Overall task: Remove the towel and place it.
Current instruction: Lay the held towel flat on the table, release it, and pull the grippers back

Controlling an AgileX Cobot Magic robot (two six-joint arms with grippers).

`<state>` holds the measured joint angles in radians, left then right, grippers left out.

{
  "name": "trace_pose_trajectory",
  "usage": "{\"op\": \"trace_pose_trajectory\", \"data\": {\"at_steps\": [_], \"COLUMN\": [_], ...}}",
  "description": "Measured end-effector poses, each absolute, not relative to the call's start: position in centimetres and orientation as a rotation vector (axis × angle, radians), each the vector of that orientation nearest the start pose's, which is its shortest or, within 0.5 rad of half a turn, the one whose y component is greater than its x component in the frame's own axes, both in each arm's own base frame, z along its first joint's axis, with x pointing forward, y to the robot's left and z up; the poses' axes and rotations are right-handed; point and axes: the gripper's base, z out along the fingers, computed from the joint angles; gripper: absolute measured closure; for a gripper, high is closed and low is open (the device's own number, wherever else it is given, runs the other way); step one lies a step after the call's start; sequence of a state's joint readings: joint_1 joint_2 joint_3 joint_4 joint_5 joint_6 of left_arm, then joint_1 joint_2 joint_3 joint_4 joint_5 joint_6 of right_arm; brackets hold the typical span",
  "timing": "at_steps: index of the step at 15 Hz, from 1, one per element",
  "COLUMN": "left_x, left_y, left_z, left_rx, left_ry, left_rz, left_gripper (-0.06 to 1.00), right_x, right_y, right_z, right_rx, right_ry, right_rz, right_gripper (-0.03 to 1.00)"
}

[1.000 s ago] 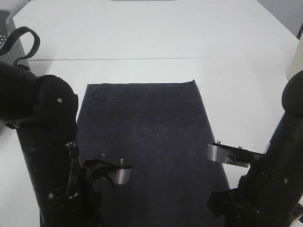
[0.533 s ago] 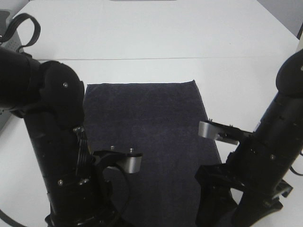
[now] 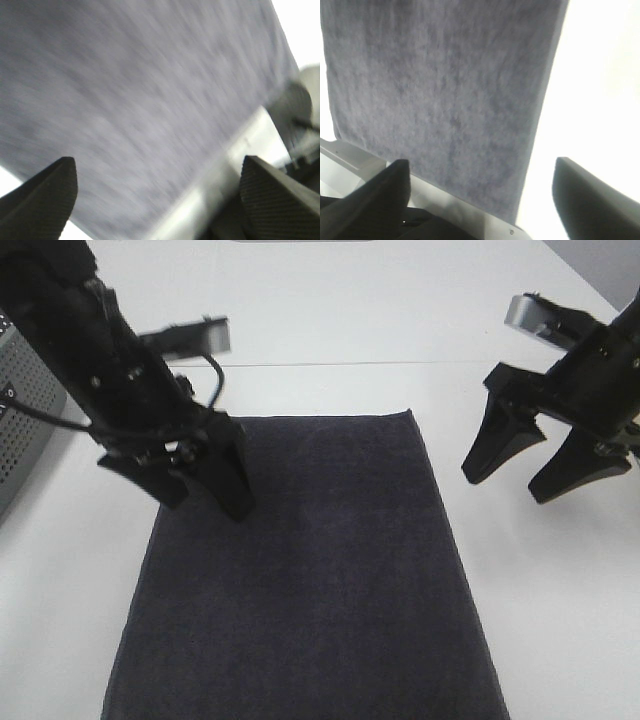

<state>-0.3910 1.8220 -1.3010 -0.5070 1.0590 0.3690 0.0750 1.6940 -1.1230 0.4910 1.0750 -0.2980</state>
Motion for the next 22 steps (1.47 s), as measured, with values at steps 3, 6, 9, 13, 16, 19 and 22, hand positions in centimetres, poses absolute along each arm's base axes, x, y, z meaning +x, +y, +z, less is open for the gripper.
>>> {"op": "trace_pose_trajectory", "data": {"at_steps": [3, 6, 9, 13, 16, 19, 22], "left_x": [37.2, 41.5, 44.9, 48.5, 50.0, 50.7, 50.7], "left_y": [-12.1, -8.7, -6.6, -6.4, -6.6, -6.9, -7.0], "left_z": [23.3, 22.0, 19.3, 14.9, 12.8, 11.7, 10.9], "left_rx": [0.521, 0.378, 0.315, 0.33, 0.318, 0.284, 0.275], "left_ry": [2.772, 2.753, 2.767, 2.784, 2.78, 2.765, 2.773], "left_rz": [-0.599, -0.609, -0.653, -0.675, -0.697, -0.757, -0.779], "left_gripper": [0.09, 0.09, 0.09, 0.09, 0.09, 0.09, 0.09], "right_x": [35.8, 41.4, 43.3, 48.3, 50.9, 51.9, 51.9], "right_y": [4.3, 4.0, 4.4, 4.8, 4.9, 5.1, 5.1], "right_z": [22.8, 23.2, 23.0, 18.9, 15.9, 14.1, 12.8], "right_rx": [-0.208, -0.222, -0.208, -0.219, -0.203, -0.186, -0.178], "right_ry": [2.978, 2.888, 2.832, 2.808, 2.785, 2.776, 2.801], "right_rz": [0.69, 0.696, 0.756, 0.82, 0.851, 0.89, 0.897], "right_gripper": [0.13, 0.13, 0.12, 0.12, 0.12, 0.12, 0.12]}}
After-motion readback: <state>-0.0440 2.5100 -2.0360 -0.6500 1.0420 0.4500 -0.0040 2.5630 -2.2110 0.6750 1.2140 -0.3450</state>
